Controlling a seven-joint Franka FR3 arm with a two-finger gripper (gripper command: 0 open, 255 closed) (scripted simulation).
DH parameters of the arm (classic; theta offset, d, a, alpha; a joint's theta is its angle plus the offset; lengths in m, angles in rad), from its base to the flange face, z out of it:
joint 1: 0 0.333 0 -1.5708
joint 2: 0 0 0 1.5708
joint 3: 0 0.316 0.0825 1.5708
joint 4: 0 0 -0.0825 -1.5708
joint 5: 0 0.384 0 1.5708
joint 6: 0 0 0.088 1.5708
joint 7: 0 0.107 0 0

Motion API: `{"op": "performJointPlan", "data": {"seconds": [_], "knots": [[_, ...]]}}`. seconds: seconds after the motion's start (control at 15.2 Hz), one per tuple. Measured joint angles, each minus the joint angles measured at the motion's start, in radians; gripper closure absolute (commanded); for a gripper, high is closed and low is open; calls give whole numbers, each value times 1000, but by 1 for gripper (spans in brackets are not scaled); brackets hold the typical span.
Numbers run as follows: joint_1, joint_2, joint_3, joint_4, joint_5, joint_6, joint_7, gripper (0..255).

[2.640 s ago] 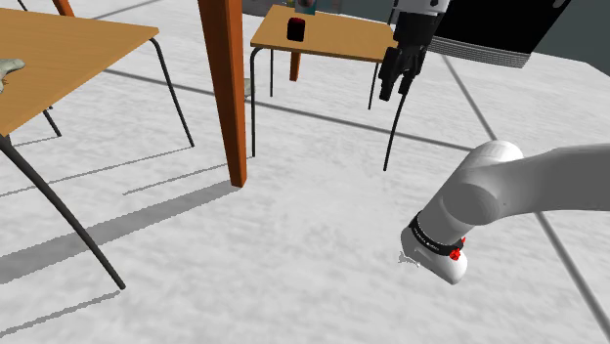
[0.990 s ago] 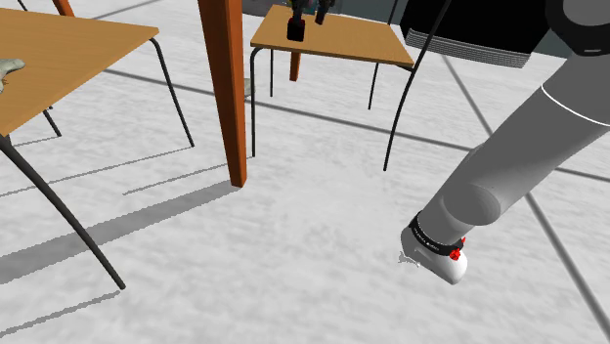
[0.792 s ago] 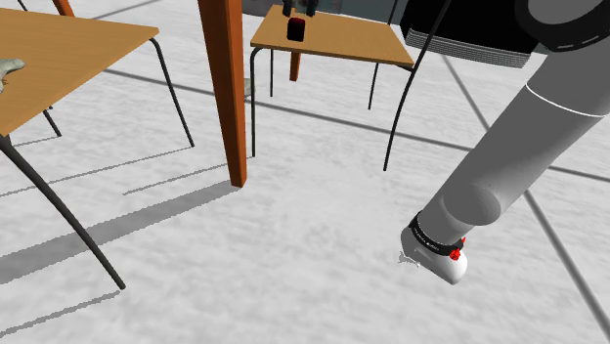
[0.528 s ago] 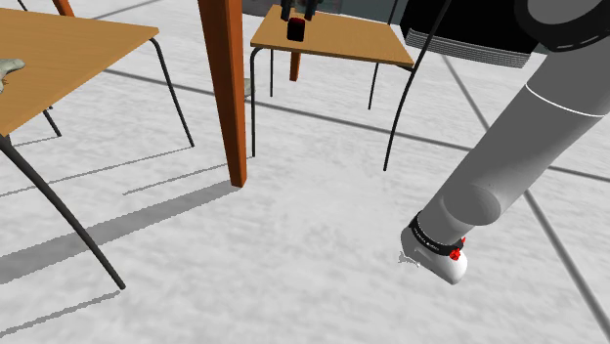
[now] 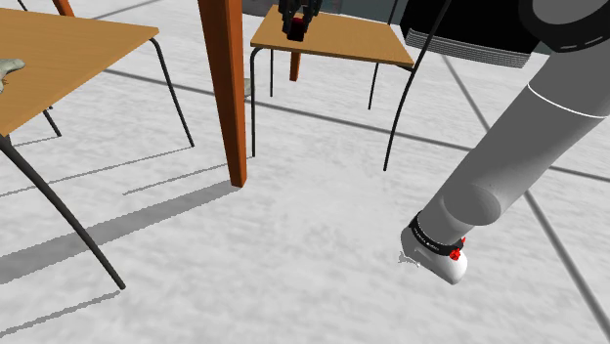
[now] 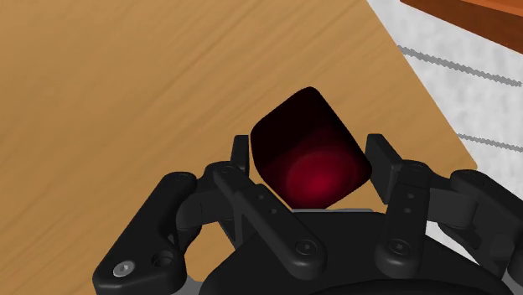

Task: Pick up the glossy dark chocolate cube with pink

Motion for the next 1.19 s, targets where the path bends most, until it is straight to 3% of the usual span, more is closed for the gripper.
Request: {"op": "performJointPlan", "data": {"seconds": [0.53, 1.19], "knots": [[-1, 2, -1, 8, 0, -6, -1, 255], [-2, 44, -2, 191, 0, -146, 11, 255]]}}
